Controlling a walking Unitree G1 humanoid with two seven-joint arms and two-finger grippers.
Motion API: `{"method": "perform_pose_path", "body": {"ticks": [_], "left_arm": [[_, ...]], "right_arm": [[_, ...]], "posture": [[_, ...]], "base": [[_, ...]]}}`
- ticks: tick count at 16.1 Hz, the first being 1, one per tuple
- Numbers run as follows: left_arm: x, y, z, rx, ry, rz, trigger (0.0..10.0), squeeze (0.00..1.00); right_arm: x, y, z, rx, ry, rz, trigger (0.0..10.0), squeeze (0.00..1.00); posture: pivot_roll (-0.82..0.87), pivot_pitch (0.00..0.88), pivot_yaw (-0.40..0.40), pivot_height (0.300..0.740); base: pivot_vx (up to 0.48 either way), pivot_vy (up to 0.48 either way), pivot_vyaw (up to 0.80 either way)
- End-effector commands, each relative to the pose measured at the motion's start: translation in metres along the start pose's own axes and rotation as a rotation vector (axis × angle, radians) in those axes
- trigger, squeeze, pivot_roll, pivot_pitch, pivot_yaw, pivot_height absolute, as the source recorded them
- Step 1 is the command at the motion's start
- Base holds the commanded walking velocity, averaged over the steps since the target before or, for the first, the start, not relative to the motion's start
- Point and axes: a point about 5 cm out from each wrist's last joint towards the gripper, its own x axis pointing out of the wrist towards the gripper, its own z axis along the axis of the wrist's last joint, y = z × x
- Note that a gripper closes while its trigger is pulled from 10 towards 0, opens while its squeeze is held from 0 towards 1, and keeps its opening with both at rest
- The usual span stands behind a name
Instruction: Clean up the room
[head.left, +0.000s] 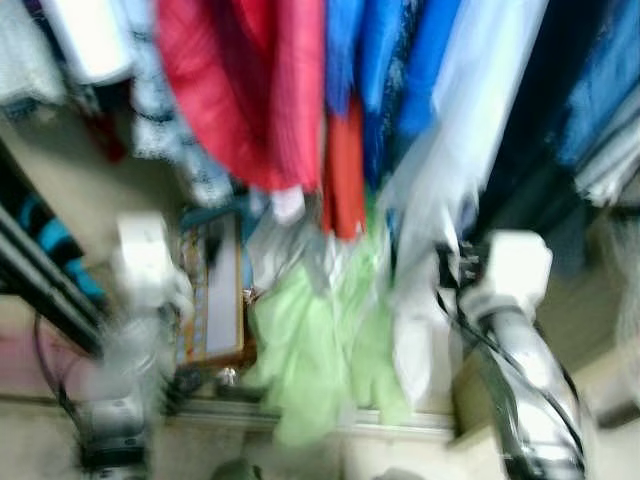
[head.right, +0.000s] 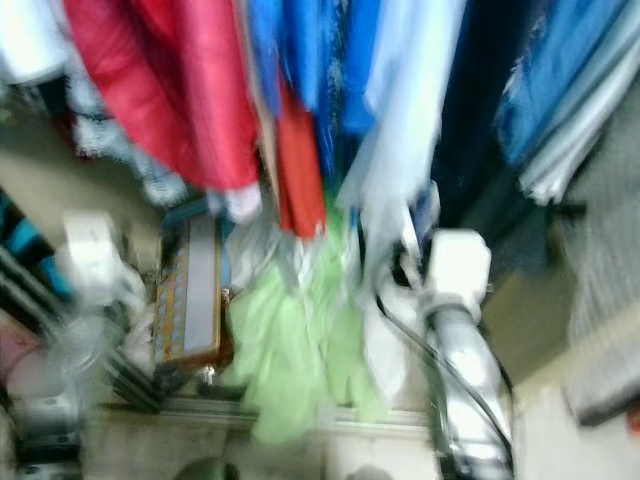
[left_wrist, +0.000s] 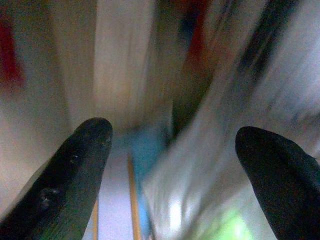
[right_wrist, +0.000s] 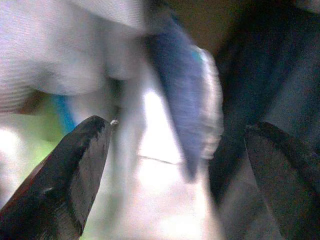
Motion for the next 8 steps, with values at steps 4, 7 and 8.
{"method": "perform_pose_path", "body": {"ticks": [4,7,8], "left_arm": [[-0.019,-0.007,-0.01,-0.018,0.053,-0.016,10.0,0.0],[-0.027,-0.008,-0.011,-0.032,0.115,-0.038,10.0,0.0],[-0.03,-0.009,-0.013,-0.024,0.11,-0.041,10.0,0.0]], "right_arm": [[-0.008,0.001,-0.007,-0.003,0.031,0.013,10.0,0.0],[-0.011,0.001,-0.01,0.003,0.053,0.001,10.0,0.0],[-0.011,0.001,-0.011,0.007,0.057,-0.001,10.0,0.0]], "posture": [[0.02,0.0,0.042,0.74],[0.03,0.0,0.042,0.74],[0.02,0.0,0.042,0.74]], "base": [[0.0,0.0,0.0],[0.0,0.0,0.0],[0.0,0.0,0.0]]}}
